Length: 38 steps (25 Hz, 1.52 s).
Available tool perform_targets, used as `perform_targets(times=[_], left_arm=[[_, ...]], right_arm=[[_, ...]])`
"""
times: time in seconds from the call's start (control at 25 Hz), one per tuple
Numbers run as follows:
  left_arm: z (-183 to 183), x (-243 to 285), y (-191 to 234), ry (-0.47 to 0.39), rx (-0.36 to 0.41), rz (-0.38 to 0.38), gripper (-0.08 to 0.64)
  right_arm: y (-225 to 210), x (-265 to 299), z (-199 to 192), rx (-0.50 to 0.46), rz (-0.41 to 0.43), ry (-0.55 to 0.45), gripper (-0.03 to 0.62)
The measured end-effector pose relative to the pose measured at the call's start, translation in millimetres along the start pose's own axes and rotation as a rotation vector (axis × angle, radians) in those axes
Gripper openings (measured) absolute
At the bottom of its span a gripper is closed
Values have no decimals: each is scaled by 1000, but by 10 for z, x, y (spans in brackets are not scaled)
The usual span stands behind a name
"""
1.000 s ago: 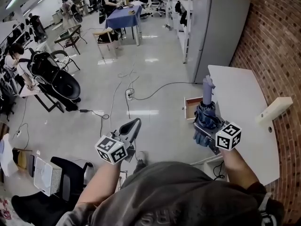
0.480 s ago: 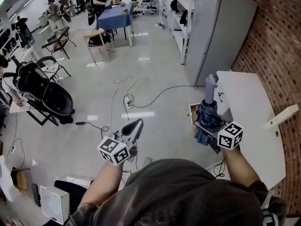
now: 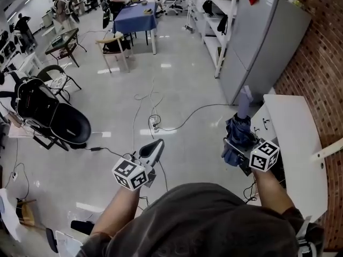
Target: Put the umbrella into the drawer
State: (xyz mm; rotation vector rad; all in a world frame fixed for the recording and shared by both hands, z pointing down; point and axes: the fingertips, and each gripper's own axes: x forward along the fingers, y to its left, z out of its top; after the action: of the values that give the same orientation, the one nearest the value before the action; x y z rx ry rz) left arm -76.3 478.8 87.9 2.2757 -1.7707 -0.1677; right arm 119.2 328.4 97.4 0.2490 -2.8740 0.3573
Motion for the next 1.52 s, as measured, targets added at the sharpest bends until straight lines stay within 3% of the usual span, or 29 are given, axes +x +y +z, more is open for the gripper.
perform_targets(times=[0.24, 0.4, 0.72, 1.04, 1.32, 1.52], left_arm=[[109, 150, 437, 12, -11, 24, 0], [240, 517, 672, 23, -11, 56, 0], [364, 1366, 1259, 21, 22, 158, 0], [745, 2423, 1829, 3, -5, 277, 0], [780, 2709, 2274, 46, -3, 283, 0], [805, 2750, 2740, 46, 5, 208, 0]], right_arm=[[-318, 380, 103, 13, -8, 22, 258], [-795, 590, 257, 22, 9, 30, 258], [-1845, 1278, 449, -11, 116, 42, 258], [-2887, 2107, 875, -66, 263, 95, 258], [-3141, 2603, 817, -21, 282, 102, 258], [-3060, 2888, 785, -8, 230, 111, 258]])
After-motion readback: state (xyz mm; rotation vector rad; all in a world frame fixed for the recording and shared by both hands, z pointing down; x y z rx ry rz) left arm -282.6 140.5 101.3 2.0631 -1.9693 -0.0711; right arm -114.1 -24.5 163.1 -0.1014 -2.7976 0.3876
